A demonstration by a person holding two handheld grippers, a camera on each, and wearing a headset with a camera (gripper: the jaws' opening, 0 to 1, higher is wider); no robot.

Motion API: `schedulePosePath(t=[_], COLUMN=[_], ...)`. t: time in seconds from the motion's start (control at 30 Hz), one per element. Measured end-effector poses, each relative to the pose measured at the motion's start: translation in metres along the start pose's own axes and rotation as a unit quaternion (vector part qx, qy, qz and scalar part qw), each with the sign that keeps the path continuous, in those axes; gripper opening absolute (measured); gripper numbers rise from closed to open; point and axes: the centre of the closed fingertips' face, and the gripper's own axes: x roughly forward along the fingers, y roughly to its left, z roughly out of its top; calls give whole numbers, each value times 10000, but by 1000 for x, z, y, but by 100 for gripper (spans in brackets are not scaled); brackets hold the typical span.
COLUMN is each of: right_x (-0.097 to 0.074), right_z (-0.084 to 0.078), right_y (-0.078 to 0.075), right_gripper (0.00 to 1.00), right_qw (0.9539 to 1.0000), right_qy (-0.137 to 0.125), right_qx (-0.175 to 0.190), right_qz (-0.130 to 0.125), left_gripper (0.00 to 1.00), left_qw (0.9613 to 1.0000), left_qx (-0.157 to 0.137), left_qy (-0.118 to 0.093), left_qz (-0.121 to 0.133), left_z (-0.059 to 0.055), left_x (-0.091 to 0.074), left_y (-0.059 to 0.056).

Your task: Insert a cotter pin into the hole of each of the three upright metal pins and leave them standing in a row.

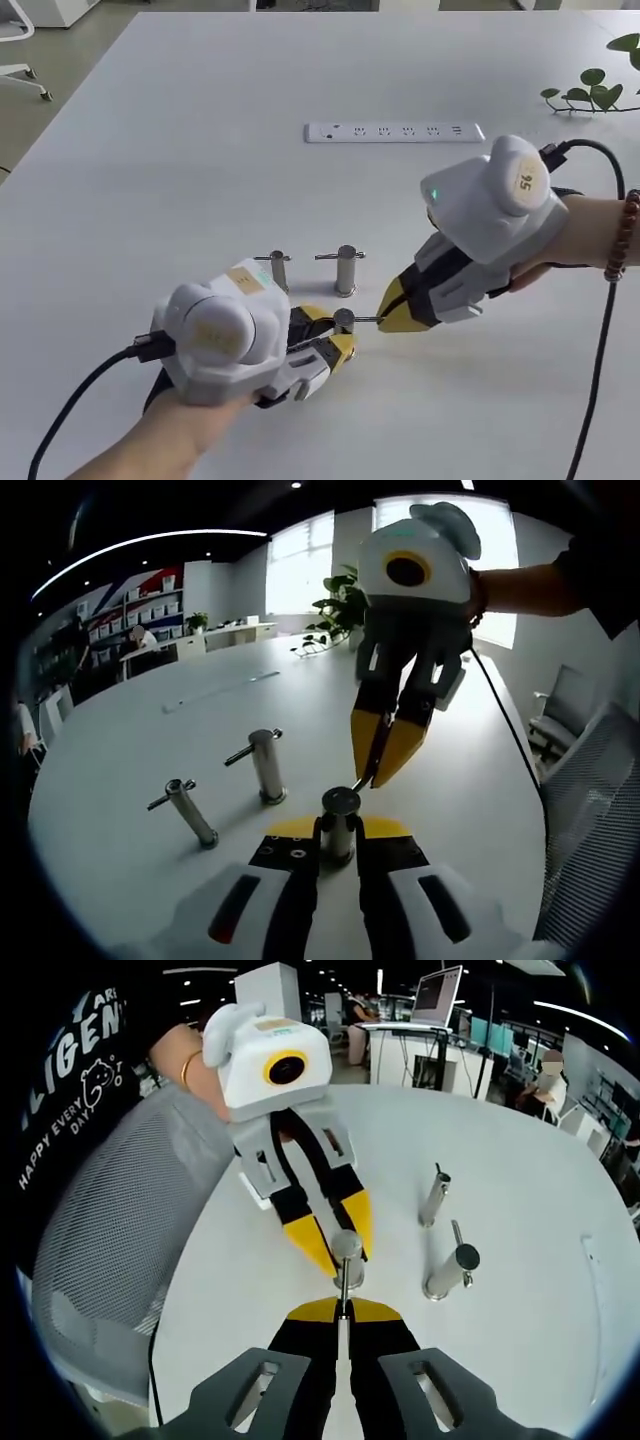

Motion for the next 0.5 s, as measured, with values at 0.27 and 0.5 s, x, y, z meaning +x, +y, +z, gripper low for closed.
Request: schedulePosePath(t=[0.27, 0.5], right_x=[5, 7], right_z=[6, 7], right_y=[-1, -3], right_gripper=[0, 0], right_qw=[10000, 10000], right_qy=[13, 26], right_qx=[-57, -1], right_qz=[-6, -33], left_gripper=[13, 13], left_qw=[9977, 9968], left_qx=[-665, -771], left_qy=[-157, -210], left_qz=[-16, 3], left_z=[-2, -2], left_x=[1, 2], left_y=[2, 2])
